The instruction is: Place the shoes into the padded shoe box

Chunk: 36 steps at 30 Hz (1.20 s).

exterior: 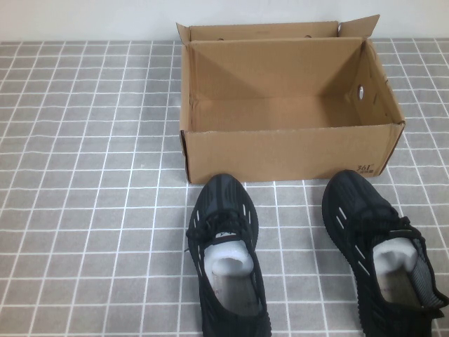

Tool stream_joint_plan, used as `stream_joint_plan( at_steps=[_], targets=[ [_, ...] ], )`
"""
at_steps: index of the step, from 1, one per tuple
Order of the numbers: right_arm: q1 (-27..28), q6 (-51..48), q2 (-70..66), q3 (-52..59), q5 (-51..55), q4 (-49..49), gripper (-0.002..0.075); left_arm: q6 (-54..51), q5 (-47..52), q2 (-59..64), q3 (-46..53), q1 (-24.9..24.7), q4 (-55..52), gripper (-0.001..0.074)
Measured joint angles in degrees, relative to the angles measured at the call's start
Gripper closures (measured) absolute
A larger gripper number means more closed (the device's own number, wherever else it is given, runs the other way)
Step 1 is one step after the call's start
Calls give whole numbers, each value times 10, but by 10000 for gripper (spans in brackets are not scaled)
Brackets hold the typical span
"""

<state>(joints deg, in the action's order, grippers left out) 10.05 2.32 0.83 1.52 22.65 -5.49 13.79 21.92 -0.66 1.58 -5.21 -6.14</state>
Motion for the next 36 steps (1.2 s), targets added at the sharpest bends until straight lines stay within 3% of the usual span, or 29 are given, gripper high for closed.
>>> stream_joint_plan(
  at_steps=[30,36],
  targets=[
    [0,0,0,0,-4,-23,734,0,0,0,0,0,0,733],
    [0,0,0,0,-68,-23,734,0,0,0,0,0,0,733]
  ],
)
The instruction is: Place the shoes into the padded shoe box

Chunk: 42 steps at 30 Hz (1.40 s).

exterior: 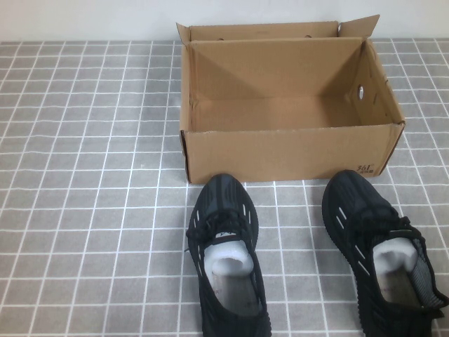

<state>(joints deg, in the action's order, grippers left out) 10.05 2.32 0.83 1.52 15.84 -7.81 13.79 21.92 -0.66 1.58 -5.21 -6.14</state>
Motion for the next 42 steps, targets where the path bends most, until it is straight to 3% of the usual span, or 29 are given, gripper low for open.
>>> stream_joint_plan(
  at_steps=[13,18,27,28,29,33,34,42],
  targets=[
    [1,1,12,1,-418,-3,731,0,0,0,0,0,0,733],
    [0,14,0,0,-393,0,734,0,0,0,0,0,0,733],
    [0,114,0,-3,-574,68,734,0,0,0,0,0,0,733],
    [0,119,0,-12,-569,67,734,0,0,0,0,0,0,733],
    [1,132,11,-91,-523,28,731,0,0,0,0,0,0,733],
    [1,187,-10,-211,-296,1,731,0,0,0,0,0,0,733],
    [0,169,0,-158,-360,15,734,0,0,0,0,0,0,733],
    [0,154,-104,-334,-2,4,734,0,0,0,0,0,0,733]
  ],
)
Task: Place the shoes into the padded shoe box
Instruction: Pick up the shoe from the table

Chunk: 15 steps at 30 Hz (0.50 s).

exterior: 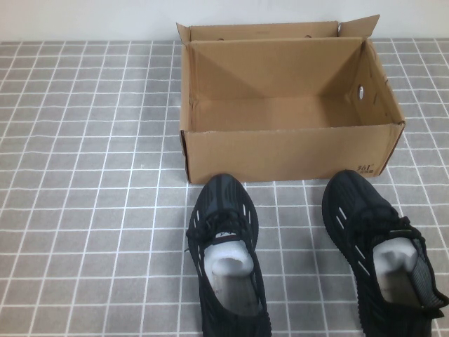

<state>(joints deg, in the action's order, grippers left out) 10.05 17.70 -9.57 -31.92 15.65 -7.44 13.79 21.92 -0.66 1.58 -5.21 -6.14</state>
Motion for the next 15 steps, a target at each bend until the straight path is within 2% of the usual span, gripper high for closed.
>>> stream_joint_plan(
  at_steps=[8,12,15],
  targets=[
    [-6,-55,-52,-4,82,44,734,0,0,0,0,0,0,733],
    [-34,-94,-74,-5,122,93,734,0,0,0,0,0,0,733],
    [-59,-163,-97,-17,174,140,734,0,0,0,0,0,0,733]
  ],
)
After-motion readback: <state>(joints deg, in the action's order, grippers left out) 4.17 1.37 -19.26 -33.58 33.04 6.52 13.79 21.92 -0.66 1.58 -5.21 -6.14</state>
